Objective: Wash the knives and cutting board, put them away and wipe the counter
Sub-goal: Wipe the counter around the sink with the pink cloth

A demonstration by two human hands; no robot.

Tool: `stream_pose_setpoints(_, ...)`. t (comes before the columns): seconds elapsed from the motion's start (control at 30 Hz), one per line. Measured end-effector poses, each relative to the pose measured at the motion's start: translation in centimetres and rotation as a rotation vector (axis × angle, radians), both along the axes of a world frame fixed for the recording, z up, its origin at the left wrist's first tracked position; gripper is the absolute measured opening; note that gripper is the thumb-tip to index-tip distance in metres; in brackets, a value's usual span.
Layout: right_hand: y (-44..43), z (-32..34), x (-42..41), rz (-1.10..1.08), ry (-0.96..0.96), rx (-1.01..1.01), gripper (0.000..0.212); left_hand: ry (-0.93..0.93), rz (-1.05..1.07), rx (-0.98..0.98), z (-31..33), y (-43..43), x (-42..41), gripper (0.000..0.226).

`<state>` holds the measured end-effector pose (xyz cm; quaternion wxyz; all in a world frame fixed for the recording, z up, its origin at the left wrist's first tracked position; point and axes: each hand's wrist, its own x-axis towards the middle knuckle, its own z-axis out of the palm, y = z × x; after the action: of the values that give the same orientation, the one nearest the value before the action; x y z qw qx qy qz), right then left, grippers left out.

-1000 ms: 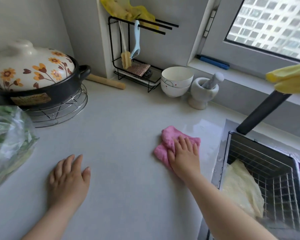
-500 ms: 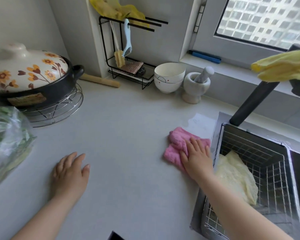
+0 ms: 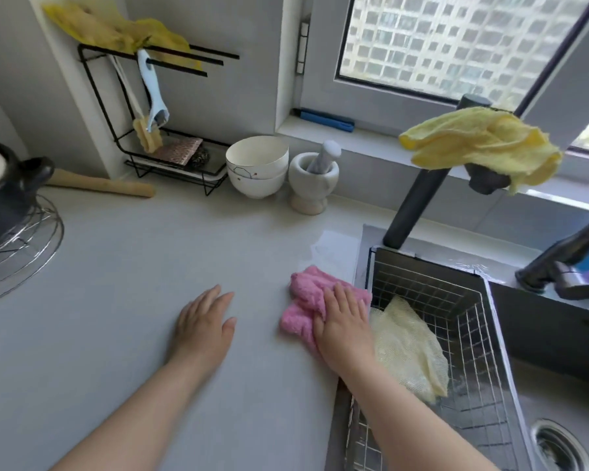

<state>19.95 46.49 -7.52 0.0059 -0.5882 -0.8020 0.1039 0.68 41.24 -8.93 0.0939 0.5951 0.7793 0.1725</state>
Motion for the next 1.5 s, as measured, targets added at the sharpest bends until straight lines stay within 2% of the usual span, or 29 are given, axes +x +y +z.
stream_pose_setpoints(0.07,2.5,0.2,0.5,-0.093,0.004,-0.037,0.093,0.013,0.026,0.020,-0.7,0.6,-0.1,0.066)
stream_pose_setpoints(0.13,2.7,0.5,-0.1,-0.141,0.001,-0.013,0.077,0.046,0.002,0.019,-1.3,1.0,-0.1,0.059)
stream_pose_setpoints(0.17,2.3,0.2,-0.5,-0.155,-0.007,-0.018,0.080,0.071,-0.012,0.034,-1.6,1.1,-0.2,0.054)
stream_pose_setpoints(0.23,1.2,-1.0,-1.0,-0.059,-0.052,0.060,0.087,0.102,-0.023,0.046,-1.6,1.1,-0.4,0.047)
stream_pose_setpoints(0.3,1.4,-1.2,-0.9,0.101,-0.061,0.075,0.065,0.116,-0.012,0.094,-1.7,1.0,-0.3,0.046)
stream_pose_setpoints(0.33,2.5,-0.9,-0.4,0.164,-0.079,0.071,0.063,0.138,-0.006,0.138,-2.1,1.1,-0.3,0.046)
stream_pose_setpoints(0.4,6.2,0.0,0.6,0.219,-0.077,0.008,0.081,0.156,-0.007,0.163,-2.4,1.4,-0.6,0.045)
stream_pose_setpoints(0.43,8.5,0.3,0.9,0.158,-0.063,0.008,0.082,0.158,-0.013,0.169,-2.6,1.5,-0.6,0.044)
stream_pose_setpoints(0.5,12.8,0.0,0.5,-0.067,-0.040,0.036,0.068,0.186,-0.032,0.207,-3.1,1.5,-0.6,0.045)
stream_pose_setpoints(0.6,14.4,-0.2,-2.8,-0.268,-0.051,-0.031,0.058,0.200,-0.029,0.229,-3.4,1.7,-0.6,0.065)
stream_pose_setpoints(0.67,12.7,-0.7,-5.5,-0.174,-0.019,-0.040,0.061,0.192,-0.014,0.225,-3.3,1.7,-0.6,0.072)
stream_pose_setpoints(0.8,7.2,-1.1,-9.1,0.355,0.074,0.006,0.077,0.224,-0.015,0.267,-3.3,1.9,-0.6,0.054)
stream_pose_setpoints(0.87,8.3,-1.0,-8.5,0.422,0.075,-0.013,0.065,0.248,-0.025,0.297,-3.4,1.9,-0.7,0.042)
stream_pose_setpoints(0.93,10.8,-0.9,-6.8,0.364,0.077,0.013,0.059,0.247,-0.024,0.302,-3.4,1.9,-0.8,0.038)
stream_pose_setpoints(1.07,15.2,-0.5,-1.8,0.009,0.015,0.040,0.052,0.216,-0.003,0.246,-3.1,1.7,-0.7,0.054)
stream_pose_setpoints(1.2,13.9,-0.4,-0.9,-0.135,-0.024,0.002,0.056,0.225,0.025,0.246,-2.8,1.8,-0.5,0.046)
stream_pose_setpoints(1.3,10.0,-1.0,-1.9,-0.068,-0.035,0.010,0.060,0.219,0.019,0.191,-2.4,1.7,-0.4,0.046)
stream_pose_setpoints(1.4,5.3,-1.0,-1.1,0.093,0.002,0.020,0.087,0.205,0.003,0.097,-1.8,1.5,-0.4,0.047)
stream_pose_setpoints(1.43,4.4,-1.1,-0.6,0.105,0.005,-0.004,0.096,0.196,-0.003,0.069,-1.7,1.5,-0.4,0.047)
stream_pose_setpoints(1.5,3.4,-0.8,0.1,0.062,0.027,-0.031,0.100,0.165,-0.016,0.040,-1.7,1.3,-0.3,0.049)
